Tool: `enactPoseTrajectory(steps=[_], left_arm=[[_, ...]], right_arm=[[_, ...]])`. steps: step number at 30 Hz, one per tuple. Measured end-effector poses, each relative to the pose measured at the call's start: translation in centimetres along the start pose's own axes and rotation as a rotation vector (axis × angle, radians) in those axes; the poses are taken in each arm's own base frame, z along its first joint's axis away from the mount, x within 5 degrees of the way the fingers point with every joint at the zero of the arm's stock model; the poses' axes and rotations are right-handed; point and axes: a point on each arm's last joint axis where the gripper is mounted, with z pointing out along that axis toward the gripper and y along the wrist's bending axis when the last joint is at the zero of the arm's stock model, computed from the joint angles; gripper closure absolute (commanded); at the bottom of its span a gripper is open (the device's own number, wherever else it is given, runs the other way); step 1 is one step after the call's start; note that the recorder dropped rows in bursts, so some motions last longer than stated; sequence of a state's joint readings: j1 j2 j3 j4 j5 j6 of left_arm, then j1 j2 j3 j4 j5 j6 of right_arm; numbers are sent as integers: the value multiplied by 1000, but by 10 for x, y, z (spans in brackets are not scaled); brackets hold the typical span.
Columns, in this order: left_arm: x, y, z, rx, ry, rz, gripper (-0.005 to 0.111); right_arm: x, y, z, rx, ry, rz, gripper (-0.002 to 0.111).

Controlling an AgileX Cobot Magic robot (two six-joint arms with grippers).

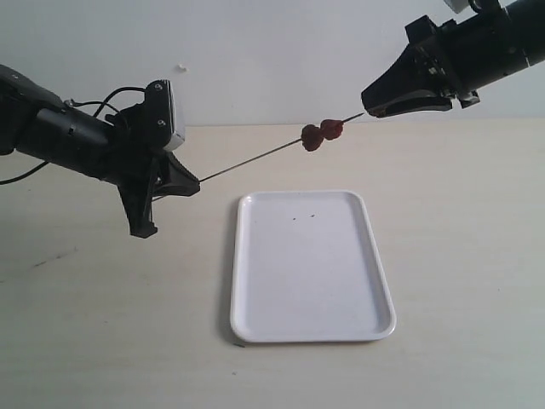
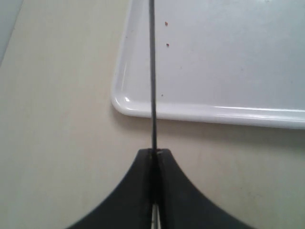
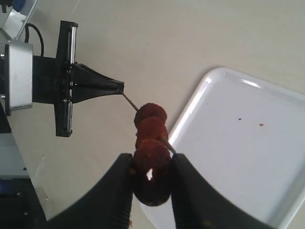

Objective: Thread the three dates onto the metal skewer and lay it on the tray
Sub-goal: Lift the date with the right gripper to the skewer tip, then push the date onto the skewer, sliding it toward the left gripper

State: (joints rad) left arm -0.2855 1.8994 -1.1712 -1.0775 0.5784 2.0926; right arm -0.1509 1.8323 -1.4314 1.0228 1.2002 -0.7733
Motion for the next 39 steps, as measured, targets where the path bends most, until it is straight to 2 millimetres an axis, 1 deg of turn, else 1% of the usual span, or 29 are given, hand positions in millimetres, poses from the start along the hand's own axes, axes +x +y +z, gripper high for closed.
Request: enactPoseTrajectory(steps=[10,19,22,33,39], left_arm=[[0,0,0,-3,-3,-6,107],[-1,-1,0,9,-15,-13,107],[-2,-1,0,10,-16,-12,107],[-1,2,0,-21,-1,-18,107],[0,2,0,-27,6,-15,107]], right_arm=[[4,-4,0,38,42,-20,81],[5,-19,14,1,46,23,81],[3,-20,17,-35,21,25,81],[-9,-13,11,-47,-16,-26,81],[-12,-17,2,-44,-46,-12,81]])
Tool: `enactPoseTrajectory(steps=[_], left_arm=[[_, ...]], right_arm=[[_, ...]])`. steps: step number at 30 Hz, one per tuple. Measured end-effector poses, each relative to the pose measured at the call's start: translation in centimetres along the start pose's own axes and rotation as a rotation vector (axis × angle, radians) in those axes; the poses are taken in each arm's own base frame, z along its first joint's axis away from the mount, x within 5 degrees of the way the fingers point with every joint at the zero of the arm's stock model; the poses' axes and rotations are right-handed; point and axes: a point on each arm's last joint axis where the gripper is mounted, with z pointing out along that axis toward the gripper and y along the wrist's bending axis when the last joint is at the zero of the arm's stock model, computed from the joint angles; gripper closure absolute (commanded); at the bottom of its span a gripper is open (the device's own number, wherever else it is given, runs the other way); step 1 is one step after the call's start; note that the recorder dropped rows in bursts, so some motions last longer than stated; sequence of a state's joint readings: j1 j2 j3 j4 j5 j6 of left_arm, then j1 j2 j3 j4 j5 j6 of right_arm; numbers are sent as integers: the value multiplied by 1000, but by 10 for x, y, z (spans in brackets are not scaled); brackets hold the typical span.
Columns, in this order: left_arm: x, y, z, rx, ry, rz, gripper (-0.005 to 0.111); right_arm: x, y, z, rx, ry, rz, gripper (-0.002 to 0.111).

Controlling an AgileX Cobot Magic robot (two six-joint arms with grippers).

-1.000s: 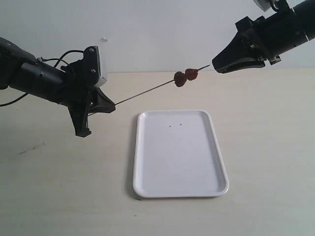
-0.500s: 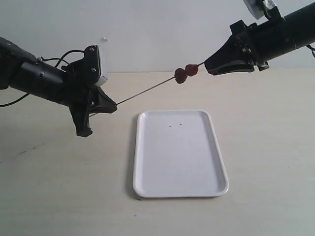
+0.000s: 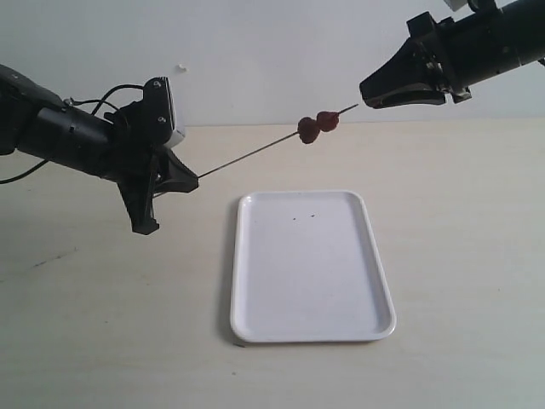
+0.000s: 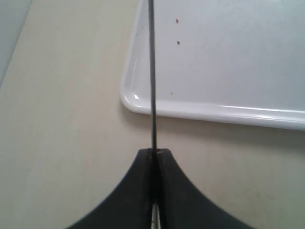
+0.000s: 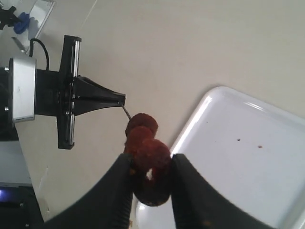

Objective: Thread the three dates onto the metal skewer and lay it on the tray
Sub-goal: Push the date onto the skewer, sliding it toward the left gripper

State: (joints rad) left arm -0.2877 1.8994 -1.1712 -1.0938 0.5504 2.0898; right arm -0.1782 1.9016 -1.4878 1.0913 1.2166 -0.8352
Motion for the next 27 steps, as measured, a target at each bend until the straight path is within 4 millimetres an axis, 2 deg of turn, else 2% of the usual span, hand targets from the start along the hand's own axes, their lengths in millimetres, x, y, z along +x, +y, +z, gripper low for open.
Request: enactPoseTrajectory(steps=[5,19,27], left_arm=[[0,0,0,-2,1,0,107],[0,1,0,-6,-5,-12,107],[-1,1,0,-8,-9,-17,107]], right_arm=[[0,-5,-7,9,-18,13,81],[-1,-6,-7,5,-21,17,81],[2,-15,0,0,-6,39,81]])
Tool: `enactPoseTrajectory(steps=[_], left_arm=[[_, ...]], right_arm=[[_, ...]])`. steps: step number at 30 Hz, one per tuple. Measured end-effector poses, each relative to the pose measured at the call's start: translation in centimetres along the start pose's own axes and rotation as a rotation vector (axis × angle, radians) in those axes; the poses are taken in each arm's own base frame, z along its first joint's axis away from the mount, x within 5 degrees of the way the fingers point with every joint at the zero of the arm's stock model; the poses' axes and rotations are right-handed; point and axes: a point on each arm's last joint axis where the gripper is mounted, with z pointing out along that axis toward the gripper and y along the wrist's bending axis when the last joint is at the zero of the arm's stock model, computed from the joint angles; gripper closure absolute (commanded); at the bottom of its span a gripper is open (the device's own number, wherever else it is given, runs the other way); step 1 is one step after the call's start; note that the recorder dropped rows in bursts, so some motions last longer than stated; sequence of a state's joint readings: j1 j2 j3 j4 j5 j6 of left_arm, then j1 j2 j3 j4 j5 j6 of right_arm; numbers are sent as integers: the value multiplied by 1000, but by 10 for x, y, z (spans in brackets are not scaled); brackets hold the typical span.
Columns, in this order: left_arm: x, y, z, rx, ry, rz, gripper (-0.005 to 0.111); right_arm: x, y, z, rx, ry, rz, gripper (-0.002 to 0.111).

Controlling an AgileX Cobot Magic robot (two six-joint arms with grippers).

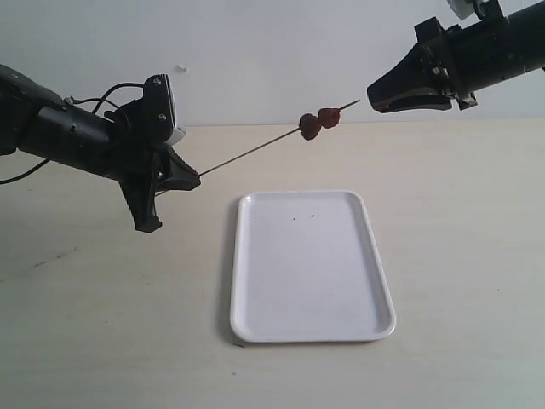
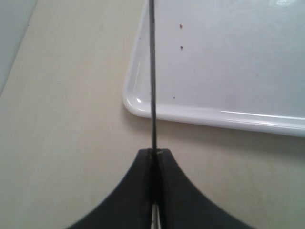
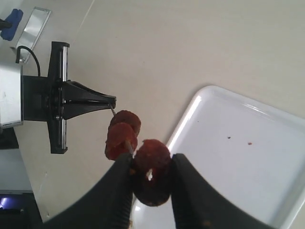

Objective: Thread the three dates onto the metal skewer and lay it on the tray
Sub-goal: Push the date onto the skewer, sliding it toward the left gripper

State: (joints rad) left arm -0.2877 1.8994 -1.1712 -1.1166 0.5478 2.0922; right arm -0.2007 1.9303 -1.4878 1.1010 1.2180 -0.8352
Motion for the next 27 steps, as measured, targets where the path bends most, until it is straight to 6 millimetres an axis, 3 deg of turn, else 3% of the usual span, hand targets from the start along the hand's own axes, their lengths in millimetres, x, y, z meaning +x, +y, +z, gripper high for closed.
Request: enactPoseTrajectory(steps=[27], left_arm=[[0,0,0,0,0,-1,107]], right_arm=[[0,8,12,-35,8,-20,81]])
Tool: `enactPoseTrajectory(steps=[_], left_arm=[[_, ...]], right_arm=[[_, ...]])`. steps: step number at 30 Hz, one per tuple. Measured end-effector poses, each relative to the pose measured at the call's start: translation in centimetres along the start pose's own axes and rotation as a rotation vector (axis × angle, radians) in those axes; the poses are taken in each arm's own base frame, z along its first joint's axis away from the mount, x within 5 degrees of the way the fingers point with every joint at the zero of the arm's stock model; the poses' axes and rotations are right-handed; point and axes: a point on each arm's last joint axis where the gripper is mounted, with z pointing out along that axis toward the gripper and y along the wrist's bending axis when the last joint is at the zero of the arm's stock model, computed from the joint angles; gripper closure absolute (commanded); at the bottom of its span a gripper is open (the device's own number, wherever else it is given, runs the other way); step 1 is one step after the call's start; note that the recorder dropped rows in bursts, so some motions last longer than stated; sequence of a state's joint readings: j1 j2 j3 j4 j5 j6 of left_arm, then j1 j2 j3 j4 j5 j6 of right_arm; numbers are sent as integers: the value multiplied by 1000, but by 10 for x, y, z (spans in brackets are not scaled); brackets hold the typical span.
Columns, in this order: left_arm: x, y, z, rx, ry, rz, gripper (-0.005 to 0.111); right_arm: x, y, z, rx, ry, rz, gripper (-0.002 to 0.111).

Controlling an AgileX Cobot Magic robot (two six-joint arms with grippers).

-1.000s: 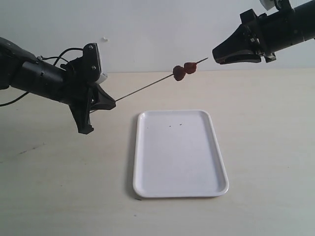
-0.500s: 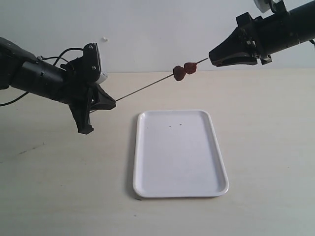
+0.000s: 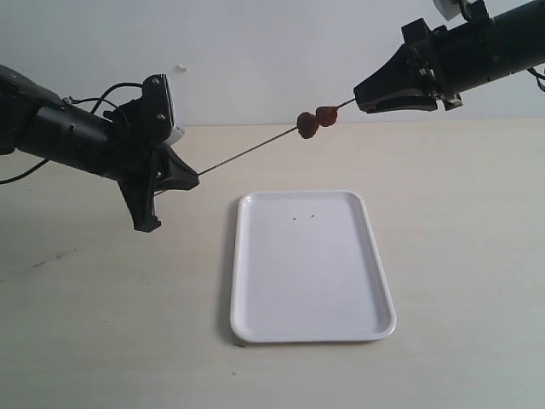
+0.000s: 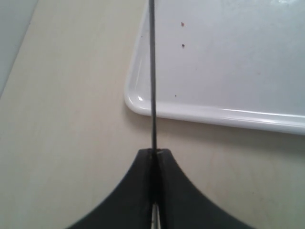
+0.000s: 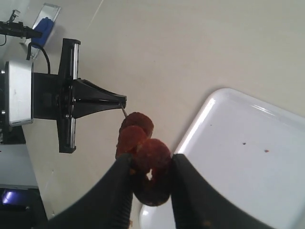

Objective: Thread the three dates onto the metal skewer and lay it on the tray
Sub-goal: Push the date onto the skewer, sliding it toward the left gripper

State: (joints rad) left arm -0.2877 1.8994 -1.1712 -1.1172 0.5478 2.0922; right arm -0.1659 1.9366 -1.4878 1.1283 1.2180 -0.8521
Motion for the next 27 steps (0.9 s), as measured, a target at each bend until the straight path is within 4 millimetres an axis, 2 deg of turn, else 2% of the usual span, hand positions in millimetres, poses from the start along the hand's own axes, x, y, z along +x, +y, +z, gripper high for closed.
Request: enactPoseTrajectory(steps=[27], left_arm=[[0,0,0,-2,-3,-7,107]], right_arm=[[-6,3,-3,1,-15,-25,81]])
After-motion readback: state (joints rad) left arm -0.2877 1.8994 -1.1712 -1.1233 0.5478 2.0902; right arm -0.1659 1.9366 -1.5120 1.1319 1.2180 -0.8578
